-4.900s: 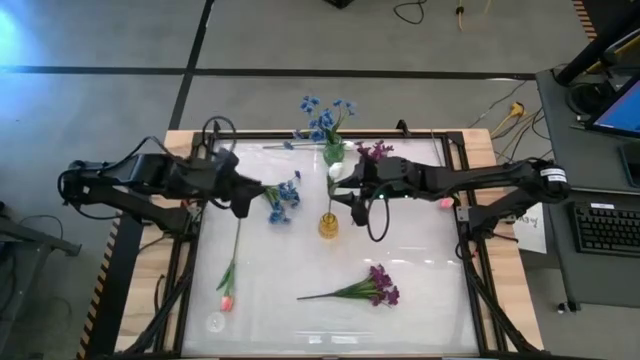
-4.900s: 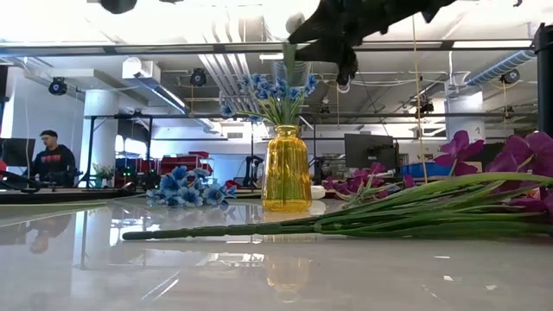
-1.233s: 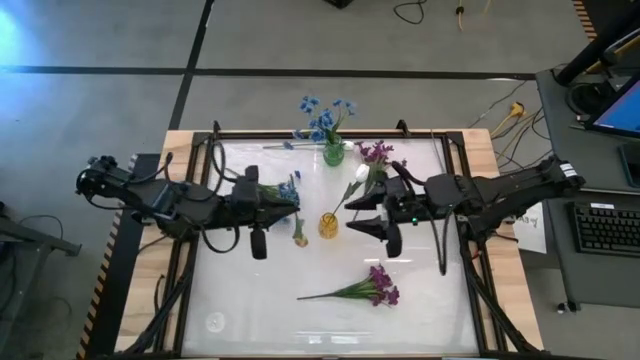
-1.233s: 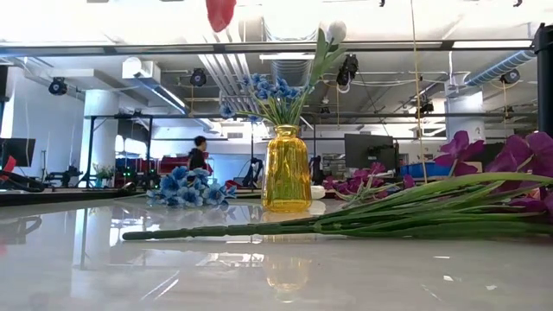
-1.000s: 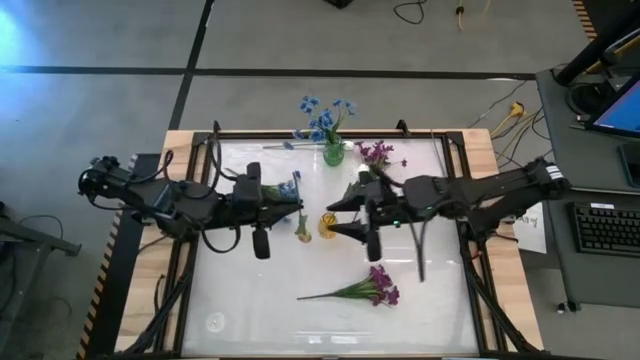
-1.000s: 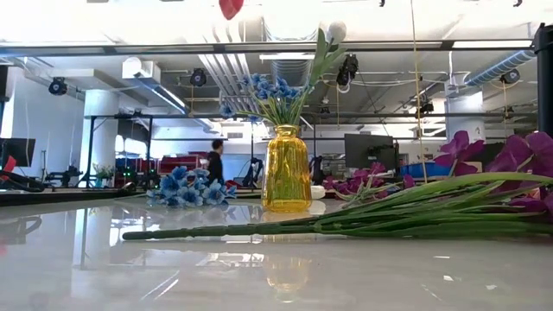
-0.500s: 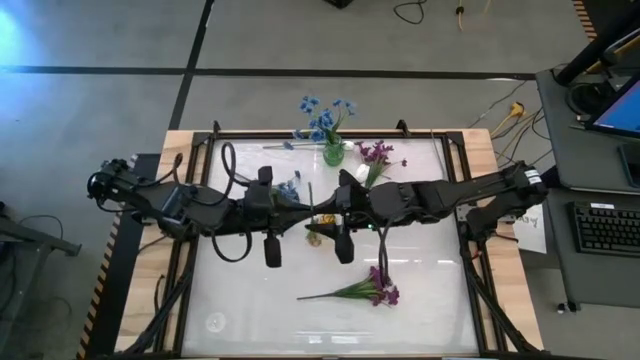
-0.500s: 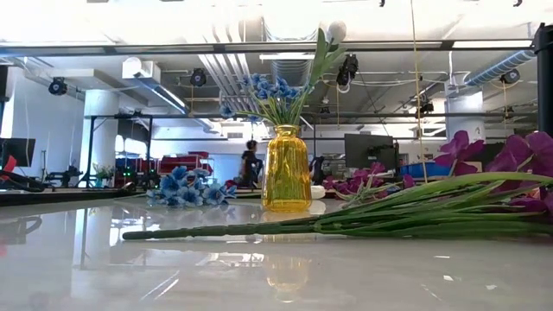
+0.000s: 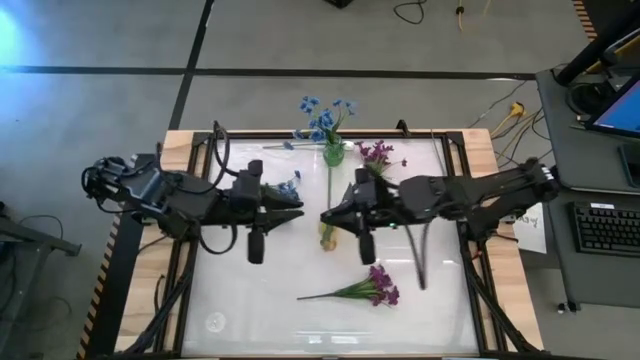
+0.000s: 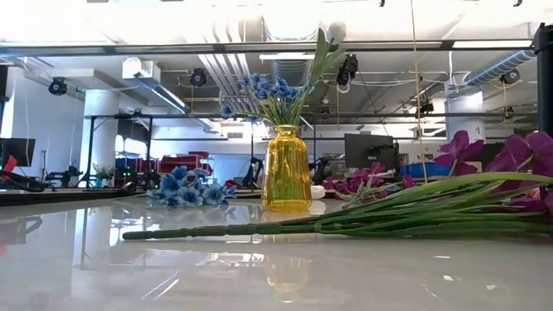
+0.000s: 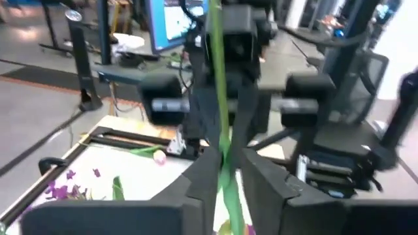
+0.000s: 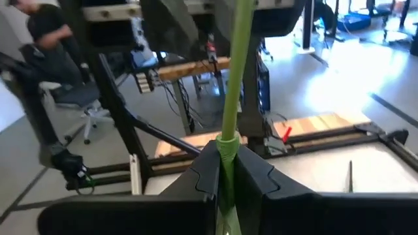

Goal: Sort flowers into vase by color
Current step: Put the left pink flower into the yellow vase

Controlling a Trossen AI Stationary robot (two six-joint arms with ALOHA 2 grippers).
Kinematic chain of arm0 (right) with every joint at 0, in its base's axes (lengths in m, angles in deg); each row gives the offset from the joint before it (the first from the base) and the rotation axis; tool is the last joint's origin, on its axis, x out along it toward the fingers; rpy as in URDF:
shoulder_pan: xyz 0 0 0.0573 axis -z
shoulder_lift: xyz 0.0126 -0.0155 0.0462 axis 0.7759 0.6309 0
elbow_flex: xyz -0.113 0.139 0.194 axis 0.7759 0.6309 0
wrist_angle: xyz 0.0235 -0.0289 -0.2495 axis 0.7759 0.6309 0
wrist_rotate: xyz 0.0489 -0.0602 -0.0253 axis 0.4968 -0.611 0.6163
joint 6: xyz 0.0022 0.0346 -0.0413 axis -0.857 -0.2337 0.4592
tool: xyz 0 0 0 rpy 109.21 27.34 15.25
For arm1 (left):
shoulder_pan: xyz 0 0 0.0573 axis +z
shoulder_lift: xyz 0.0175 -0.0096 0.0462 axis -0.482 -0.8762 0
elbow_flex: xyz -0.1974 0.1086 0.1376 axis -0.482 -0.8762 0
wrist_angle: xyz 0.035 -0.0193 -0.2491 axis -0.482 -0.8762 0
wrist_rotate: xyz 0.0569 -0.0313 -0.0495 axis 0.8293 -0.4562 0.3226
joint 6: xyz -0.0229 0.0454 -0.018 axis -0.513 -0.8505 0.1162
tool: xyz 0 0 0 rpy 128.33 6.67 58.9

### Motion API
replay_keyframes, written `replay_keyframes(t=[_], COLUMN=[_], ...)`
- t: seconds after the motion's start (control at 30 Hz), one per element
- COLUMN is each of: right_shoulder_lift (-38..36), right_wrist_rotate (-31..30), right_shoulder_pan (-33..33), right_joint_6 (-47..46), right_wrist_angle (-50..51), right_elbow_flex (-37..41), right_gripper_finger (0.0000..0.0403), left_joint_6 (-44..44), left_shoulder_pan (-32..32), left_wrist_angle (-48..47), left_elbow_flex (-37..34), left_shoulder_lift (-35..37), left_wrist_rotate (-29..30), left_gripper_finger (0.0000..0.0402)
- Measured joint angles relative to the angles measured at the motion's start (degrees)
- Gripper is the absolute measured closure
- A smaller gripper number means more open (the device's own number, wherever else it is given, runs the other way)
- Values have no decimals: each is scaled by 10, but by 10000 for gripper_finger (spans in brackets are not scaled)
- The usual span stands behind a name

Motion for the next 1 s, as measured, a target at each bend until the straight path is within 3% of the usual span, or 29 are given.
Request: replay_keyframes(t=[0.13, 0.3, 0.37, 0.53, 0.63, 0.87, 1.0], right_shoulder_lift=[-39, -62, -56, -26, -10, 17, 29], right_wrist_rotate=[-2, -56, -112, -327, -394, -396, -383], right_shoulder_pan=[-22, -83, -115, -136, -108, -61, -56], right_joint_6=[75, 395, 537, 874, 1024, 1335, 1365], right_wrist_angle=[1, 14, 15, 13, 14, 15, 17], right_elbow_flex=[0, -21, -38, -90, -109, -103, -102], right_gripper_finger=[384, 384, 385, 385, 385, 385, 385], left_joint_6=[18, 1, -16, -47, -28, 190, 194], left_shoulder_pan=[0, 0, 1, 13, 30, 109, 113], left_wrist_angle=[-78, -111, -107, 5, 91, 113, 113], left_elbow_flex=[45, 59, 53, -1, -33, -46, -49], left_shoulder_lift=[1, 10, 17, 30, 30, 26, 25], left_wrist_rotate=[-11, -12, -41, -198, -212, -218, -245], left_gripper_finger=[319, 309, 309, 316, 320, 310, 290])
